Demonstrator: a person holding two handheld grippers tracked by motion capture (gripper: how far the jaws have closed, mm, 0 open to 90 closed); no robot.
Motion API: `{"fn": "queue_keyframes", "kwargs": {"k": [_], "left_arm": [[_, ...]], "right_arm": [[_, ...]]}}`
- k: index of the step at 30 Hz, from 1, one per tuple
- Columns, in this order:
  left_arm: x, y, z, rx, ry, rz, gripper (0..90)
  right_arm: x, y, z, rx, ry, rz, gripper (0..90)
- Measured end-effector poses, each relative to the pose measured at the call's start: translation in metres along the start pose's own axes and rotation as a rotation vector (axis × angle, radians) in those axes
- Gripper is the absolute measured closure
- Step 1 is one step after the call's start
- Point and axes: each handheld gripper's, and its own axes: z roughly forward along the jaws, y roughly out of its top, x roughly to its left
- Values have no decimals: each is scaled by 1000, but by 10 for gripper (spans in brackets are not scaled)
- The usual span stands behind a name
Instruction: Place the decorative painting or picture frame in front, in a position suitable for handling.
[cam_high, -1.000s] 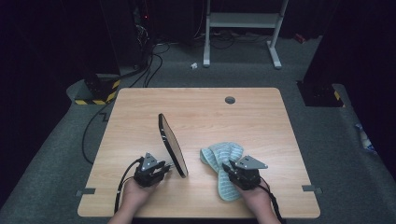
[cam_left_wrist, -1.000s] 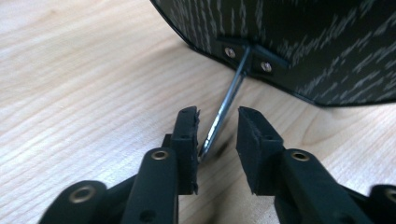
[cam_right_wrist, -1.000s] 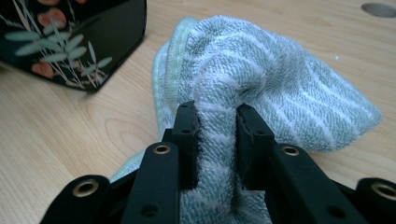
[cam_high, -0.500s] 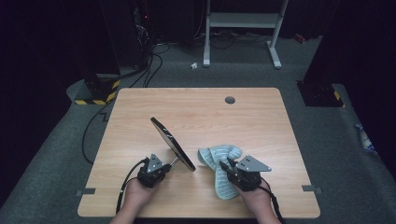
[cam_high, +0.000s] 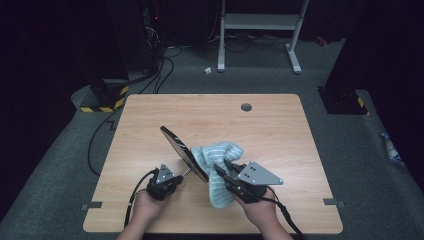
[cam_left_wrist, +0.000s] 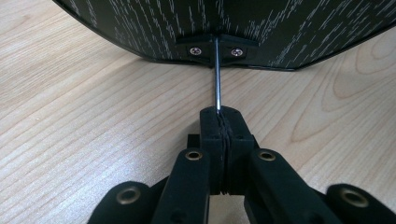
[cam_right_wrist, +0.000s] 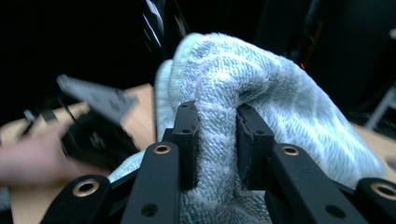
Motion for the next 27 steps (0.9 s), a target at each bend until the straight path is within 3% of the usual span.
{"fn": "queue_keyframes", "kwargs": {"k": [5,9,15,27], "left_arm": [[0,0,0,2,0,0,888],[-2,0,0,-3,1,-5,888],[-2,0,0,-1,3,2,888],[-1,0,0,7,-3,2,887]], "right_arm": [[16,32,15,-56,43,-34,715],[29,36,26,-44,58,-71,717],[27,9,38,31,50,-47,717],[25,-65,28,147,5,14,719]]}}
